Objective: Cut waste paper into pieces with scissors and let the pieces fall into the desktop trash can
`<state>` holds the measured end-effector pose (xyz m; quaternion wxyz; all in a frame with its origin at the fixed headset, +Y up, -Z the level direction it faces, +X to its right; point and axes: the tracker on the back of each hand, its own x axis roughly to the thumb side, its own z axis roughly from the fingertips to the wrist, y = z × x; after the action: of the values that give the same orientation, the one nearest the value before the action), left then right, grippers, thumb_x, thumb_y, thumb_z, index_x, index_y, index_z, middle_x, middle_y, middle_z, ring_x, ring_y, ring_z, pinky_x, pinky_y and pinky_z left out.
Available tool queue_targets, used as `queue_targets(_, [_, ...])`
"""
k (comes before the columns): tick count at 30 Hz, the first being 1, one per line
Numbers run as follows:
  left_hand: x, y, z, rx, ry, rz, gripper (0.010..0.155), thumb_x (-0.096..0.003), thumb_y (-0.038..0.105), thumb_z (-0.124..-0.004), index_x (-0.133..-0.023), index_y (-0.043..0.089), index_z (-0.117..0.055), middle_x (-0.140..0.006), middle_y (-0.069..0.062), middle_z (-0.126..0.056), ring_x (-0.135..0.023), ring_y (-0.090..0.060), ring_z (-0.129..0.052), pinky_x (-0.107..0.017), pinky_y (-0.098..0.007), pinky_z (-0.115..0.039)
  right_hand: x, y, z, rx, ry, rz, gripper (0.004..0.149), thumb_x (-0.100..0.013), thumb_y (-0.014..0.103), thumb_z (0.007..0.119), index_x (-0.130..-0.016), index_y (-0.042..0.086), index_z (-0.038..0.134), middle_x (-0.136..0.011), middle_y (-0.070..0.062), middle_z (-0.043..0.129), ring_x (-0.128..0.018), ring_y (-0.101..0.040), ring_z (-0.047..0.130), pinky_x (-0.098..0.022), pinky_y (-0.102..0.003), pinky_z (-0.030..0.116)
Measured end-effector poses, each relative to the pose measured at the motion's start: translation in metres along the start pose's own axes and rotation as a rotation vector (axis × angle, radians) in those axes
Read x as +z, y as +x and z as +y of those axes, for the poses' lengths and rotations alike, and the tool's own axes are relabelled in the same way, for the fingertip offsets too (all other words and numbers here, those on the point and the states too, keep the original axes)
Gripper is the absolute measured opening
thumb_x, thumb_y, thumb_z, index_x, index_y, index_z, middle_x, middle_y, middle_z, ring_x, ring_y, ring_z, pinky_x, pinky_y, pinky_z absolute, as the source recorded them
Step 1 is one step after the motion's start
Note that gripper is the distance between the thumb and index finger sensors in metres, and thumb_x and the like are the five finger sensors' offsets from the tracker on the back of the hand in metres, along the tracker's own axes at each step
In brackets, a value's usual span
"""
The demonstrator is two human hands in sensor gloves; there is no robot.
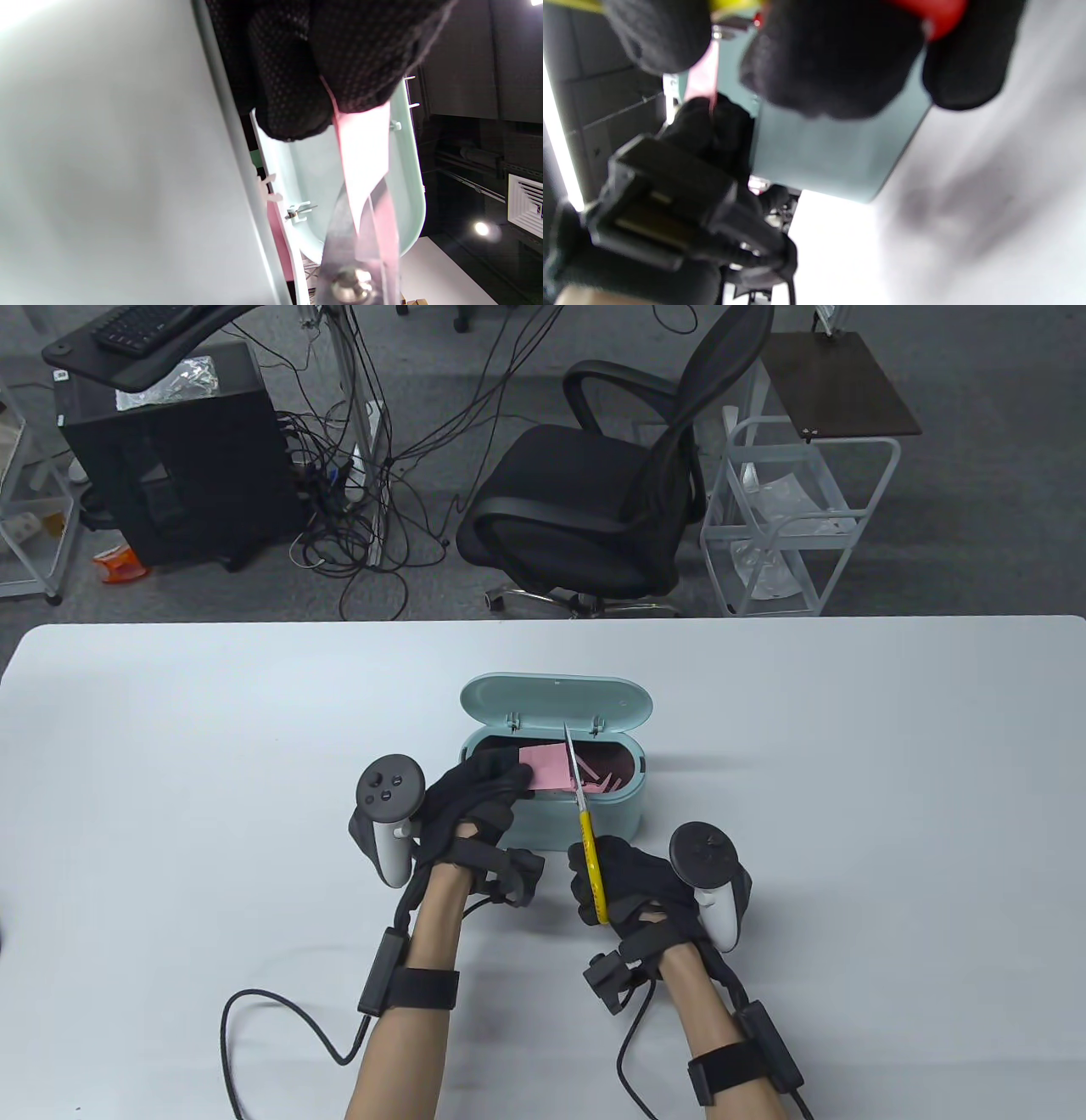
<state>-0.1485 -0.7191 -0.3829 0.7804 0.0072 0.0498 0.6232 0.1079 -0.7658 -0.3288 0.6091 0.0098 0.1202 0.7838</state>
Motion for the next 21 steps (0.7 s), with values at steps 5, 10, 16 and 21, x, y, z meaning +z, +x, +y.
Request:
queue_targets(5, [0.000,-0.001,0.000,0.014,0.007,0.003,0.039,-0.0399,0.038,-0.091,-0.076,0.024,-0.095,-0.064,0.006,-0.106,-0.078,-0.021,-0.095,-0.072,-0.071,-0.033,0.002,-0.003,-0.001,0.003,0.020,-0.012,0.065,-0.040,0.061,0.072,-0.079,0.009,0.077,-0.053,0.000,0.096,-0.021,-0.016,0.100,-0.050,-0.049,0.085])
queue_targets(10, [0.001,-0.002,0.000,0.040,0.014,0.009,0.039,-0.0402,0.039,-0.090,-0.076,0.024,-0.094,-0.064,0.006,-0.106,-0.078,-0.020,-0.095,-0.072,-0.070,-0.033,0.008,-0.007,0.003,0.180,0.172,0.014,0.084,-0.041,0.076,0.059,-0.094,0.011,0.052,-0.087,-0.011,0.073,-0.057,-0.029,0.089,-0.064,-0.063,0.064])
queue_targets(16, [0.001,-0.003,0.000,0.062,0.024,0.011,0.039,-0.0402,0.039,-0.090,-0.076,0.024,-0.094,-0.064,0.007,-0.106,-0.078,-0.020,-0.095,-0.072,-0.070,-0.032,0.010,-0.010,0.007,0.217,0.165,-0.010,0.084,-0.040,0.075,0.061,-0.094,0.010,0.053,-0.086,-0.013,0.074,-0.056,-0.029,0.089,-0.064,-0.063,0.064])
queue_targets(21, [0.002,-0.004,-0.001,0.056,0.041,0.005,0.039,-0.0403,0.040,-0.090,-0.076,0.024,-0.094,-0.064,0.006,-0.106,-0.078,-0.020,-0.095,-0.072,-0.070,-0.033,0.011,-0.010,0.010,0.243,0.153,-0.011,0.083,-0.039,0.075,0.062,-0.092,0.010,0.058,-0.081,-0.011,0.079,-0.051,-0.027,0.093,-0.062,-0.061,0.069])
